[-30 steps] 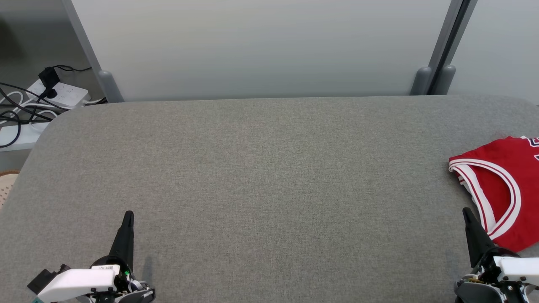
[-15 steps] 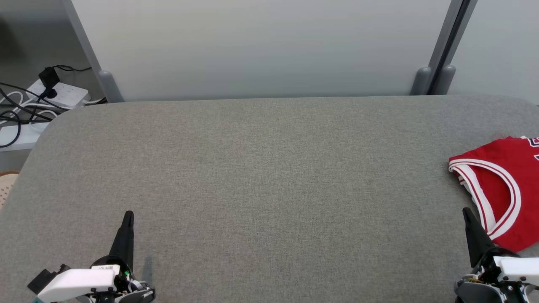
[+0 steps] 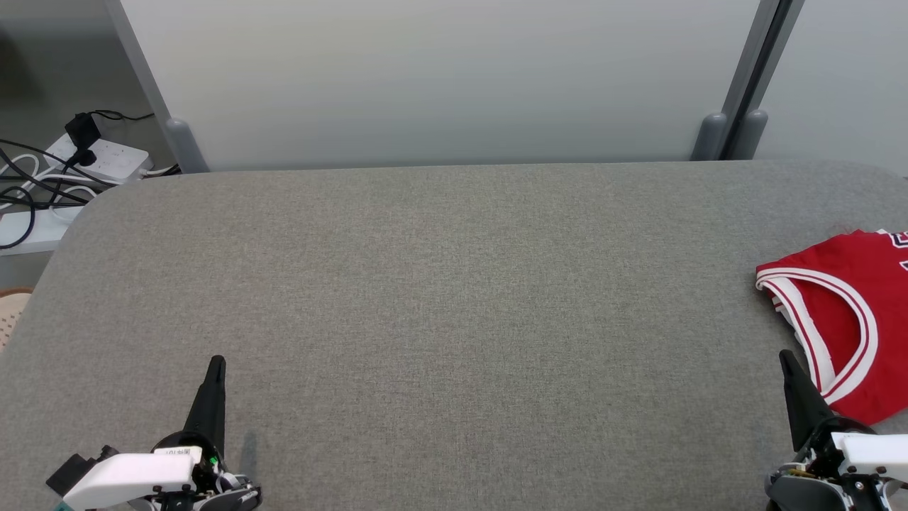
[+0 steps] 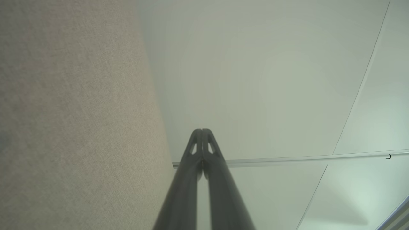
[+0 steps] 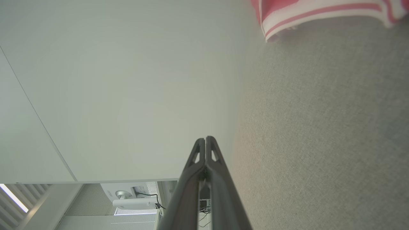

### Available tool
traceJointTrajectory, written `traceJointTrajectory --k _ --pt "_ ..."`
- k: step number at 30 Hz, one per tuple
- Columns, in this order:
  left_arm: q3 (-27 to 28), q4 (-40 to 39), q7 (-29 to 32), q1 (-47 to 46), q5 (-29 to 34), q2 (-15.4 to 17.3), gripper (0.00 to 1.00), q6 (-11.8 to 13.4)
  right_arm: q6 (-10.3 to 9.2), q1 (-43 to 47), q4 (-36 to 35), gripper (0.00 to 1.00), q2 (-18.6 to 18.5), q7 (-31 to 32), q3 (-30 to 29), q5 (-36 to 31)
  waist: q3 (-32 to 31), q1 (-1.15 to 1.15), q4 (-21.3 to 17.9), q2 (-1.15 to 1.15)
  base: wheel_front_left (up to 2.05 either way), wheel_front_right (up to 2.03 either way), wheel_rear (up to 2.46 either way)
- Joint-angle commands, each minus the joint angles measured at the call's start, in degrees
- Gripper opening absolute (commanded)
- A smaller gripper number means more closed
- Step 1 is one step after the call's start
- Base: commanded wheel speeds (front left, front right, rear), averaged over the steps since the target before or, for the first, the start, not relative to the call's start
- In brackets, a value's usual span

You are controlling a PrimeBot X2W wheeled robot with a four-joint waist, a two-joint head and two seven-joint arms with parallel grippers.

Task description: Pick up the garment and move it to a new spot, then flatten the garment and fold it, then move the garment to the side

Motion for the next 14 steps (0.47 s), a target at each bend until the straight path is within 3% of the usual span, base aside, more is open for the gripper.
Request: traceJointTrajectory --k 1,14 --pt "1.9 -1.59 0.43 -3.32 -0.21 1.19 0.0 -0.47 0.25 -2.07 -1.74 0.0 -0.6 0.43 0.83 0.65 0.0 0.0 0.0 0.0 0.0 0.0 0.0" --pt "1.9 -1.59 0.42 -3.32 -0.21 1.19 0.0 -0.47 0.25 -2.07 -1.74 0.0 -0.6 0.43 0.83 0.65 0.0 0.0 0.0 0.0 0.0 0.0 0.0"
